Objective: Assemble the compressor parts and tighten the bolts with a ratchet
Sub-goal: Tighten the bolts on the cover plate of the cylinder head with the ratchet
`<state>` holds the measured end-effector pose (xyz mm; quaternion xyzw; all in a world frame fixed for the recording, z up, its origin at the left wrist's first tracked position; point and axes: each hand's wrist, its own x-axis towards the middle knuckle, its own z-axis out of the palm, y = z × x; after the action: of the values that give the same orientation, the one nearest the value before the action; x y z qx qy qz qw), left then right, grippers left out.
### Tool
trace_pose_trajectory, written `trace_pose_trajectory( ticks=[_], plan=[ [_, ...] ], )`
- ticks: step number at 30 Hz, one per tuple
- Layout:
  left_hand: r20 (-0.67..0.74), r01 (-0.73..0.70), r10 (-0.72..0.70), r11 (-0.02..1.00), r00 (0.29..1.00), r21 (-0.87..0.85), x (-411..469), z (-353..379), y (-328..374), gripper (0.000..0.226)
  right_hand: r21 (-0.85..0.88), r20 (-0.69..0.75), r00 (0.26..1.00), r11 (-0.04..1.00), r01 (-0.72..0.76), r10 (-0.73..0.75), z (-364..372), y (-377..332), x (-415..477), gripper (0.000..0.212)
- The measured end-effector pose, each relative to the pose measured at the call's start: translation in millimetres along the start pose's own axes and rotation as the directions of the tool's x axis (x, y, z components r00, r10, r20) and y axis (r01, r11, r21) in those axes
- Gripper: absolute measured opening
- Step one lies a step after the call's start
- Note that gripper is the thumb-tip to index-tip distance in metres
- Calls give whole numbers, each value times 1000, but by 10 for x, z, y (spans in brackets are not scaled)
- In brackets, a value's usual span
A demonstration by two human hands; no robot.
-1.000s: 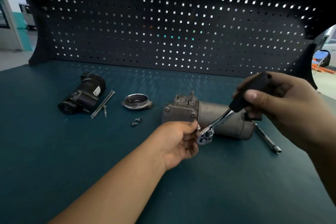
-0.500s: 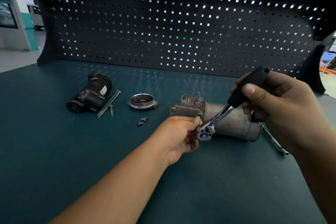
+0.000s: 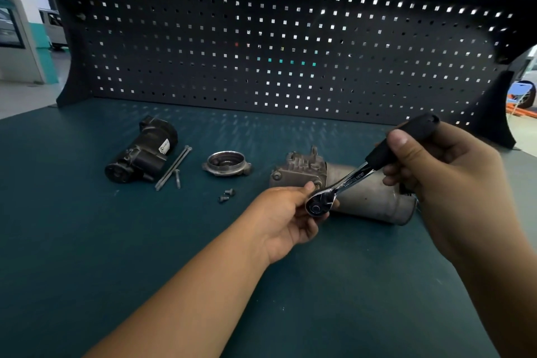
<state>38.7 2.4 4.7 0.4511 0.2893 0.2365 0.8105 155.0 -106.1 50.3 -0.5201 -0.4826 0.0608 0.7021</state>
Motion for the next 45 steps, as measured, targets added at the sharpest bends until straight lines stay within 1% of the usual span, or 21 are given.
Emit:
trace_pose_trajectory(
  ticks=[4, 8, 10, 11, 13, 16, 19, 20, 22, 25, 27, 29, 30, 32, 34, 36, 38, 40, 42, 44, 45],
  plan=[
    [32, 91, -90, 996, 995, -12, 17, -41, 9, 28, -42, -63, 998, 999, 7, -10, -32, 74, 5, 14],
    [92, 165, -166, 986, 982, 21, 17, -86, 34, 27, -109, -31, 999, 994, 14, -18, 35, 24, 69, 9],
    [118, 165, -164, 986, 979, -4, 30, -97, 26, 30, -124, 46, 997, 990, 59, -54, 157, -41, 139, 6],
    [132, 166, -162, 986, 978, -17, 37, -101, 19, 33, -109, 107, 992, 991, 73, -61, 237, -72, 176, 5],
    [154, 169, -160, 984, 975, -51, 57, -116, 5, 36, -37, 240, 970, 998, 54, -43, 432, -124, 240, 12],
    [163, 157, -142, 984, 976, -84, 68, -123, -2, 27, 114, 391, 920, 989, -90, 39, 737, -156, 307, 12],
    [179, 137, -118, 985, 977, -101, 90, -136, -8, 30, 154, 448, 885, 965, -214, 125, 926, -164, 350, 11],
    [192, 138, -114, 984, 975, -116, 100, -141, -13, 32, 160, 439, 886, 957, -242, 150, 946, -164, 368, 9],
    [224, 150, -119, 980, 967, -127, 95, -149, -22, 36, 201, 391, 904, 943, -266, 172, 928, -160, 405, 18],
    [286, 159, -124, 982, 950, -100, 71, -142, -29, 36, 296, 309, 938, 921, -253, 158, 836, -143, 407, 26],
    [287, 165, -131, 981, 949, -98, 80, -132, -24, 36, 367, 251, 954, 896, -249, 162, 768, -122, 384, 27],
    [253, 172, -142, 980, 957, -98, 85, -114, -17, 30, 480, 150, 968, 840, -251, 204, 666, -104, 354, 28],
    [229, 173, -146, 980, 962, -102, 83, -101, -10, 27, 564, 82, 964, 786, -254, 253, 593, -83, 336, 29],
    [193, 165, -142, 980, 971, -111, 95, -75, -9, 26, 744, -51, 917, 628, -230, 395, 401, -1, 275, 35],
    [177, 149, -125, 981, 976, -127, 123, -59, -37, 30, 857, -149, 814, 484, -176, 561, 227, 111, 168, 41],
    [179, 140, -112, 978, 977, -152, 136, -54, -70, 39, 911, -193, 714, 393, -124, 673, 133, 221, 57, 40],
    [187, 142, -107, 973, 976, -184, 108, -58, -92, 41, 937, -204, 676, 340, -73, 708, 127, 290, -9, 29],
    [183, 151, -113, 967, 977, -205, 85, -60, -95, 34, 948, -212, 659, 316, -42, 722, 151, 307, -37, 28],
    [152, 144, -117, 974, 981, -178, 78, -54, -86, 34, 936, -223, 674, 349, -55, 705, 162, 278, -35, 33],
    [117, 145, -128, 977, 985, -155, 102, -53, -85, 34, 888, -235, 745, 450, -97, 624, 194, 212, 11, 32],
    [115, 141, -125, 979, 985, -144, 94, -49, -75, 29, 848, -231, 793, 516, -121, 564, 235, 161, 55, 34]
  ],
)
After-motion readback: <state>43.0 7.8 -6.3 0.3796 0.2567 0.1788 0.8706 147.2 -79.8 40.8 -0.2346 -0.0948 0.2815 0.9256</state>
